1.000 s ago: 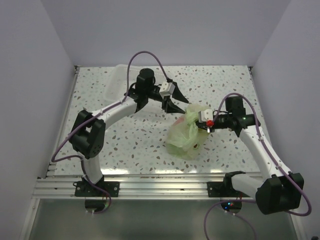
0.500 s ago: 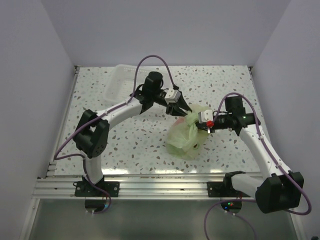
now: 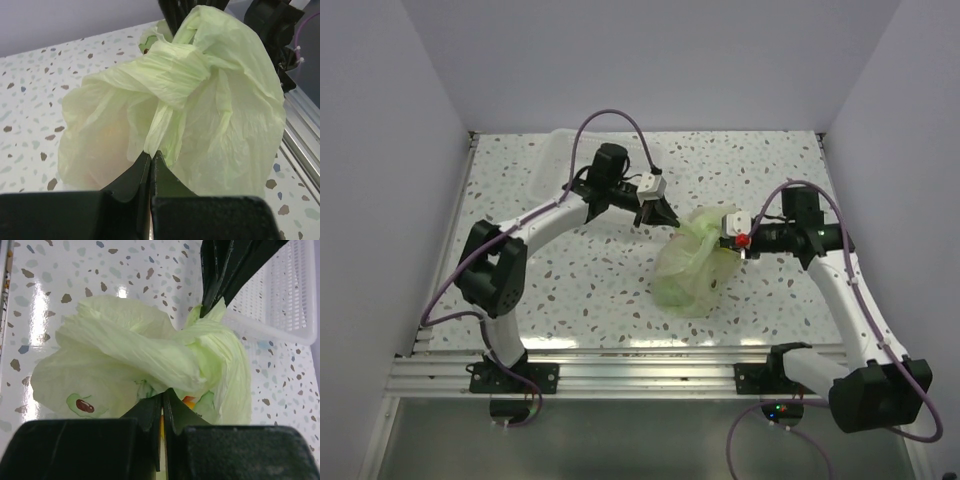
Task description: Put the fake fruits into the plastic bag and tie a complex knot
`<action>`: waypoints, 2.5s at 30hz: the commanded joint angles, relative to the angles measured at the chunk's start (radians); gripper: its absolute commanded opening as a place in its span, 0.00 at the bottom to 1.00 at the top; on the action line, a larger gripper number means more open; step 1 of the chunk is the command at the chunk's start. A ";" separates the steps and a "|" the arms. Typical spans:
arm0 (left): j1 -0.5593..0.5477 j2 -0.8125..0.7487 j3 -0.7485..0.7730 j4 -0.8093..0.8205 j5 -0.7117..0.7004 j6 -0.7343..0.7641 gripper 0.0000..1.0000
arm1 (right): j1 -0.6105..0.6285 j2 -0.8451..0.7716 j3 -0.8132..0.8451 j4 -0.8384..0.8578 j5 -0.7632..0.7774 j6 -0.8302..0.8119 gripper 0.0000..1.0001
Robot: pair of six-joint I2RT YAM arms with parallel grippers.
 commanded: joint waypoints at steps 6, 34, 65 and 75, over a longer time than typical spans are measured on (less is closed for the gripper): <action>0.090 -0.076 -0.030 -0.189 -0.147 0.167 0.00 | -0.019 -0.140 0.000 0.008 0.169 0.128 0.00; 0.186 -0.145 -0.064 -0.354 -0.323 0.347 0.00 | -0.058 -0.439 -0.178 0.516 0.869 0.536 0.00; 0.344 -0.204 -0.104 -0.371 -0.392 0.305 0.00 | -0.539 -0.236 -0.205 0.614 0.662 0.418 0.00; 0.301 -0.178 -0.081 -0.380 -0.319 0.305 0.00 | -0.523 -0.017 0.084 -0.039 0.061 0.382 0.72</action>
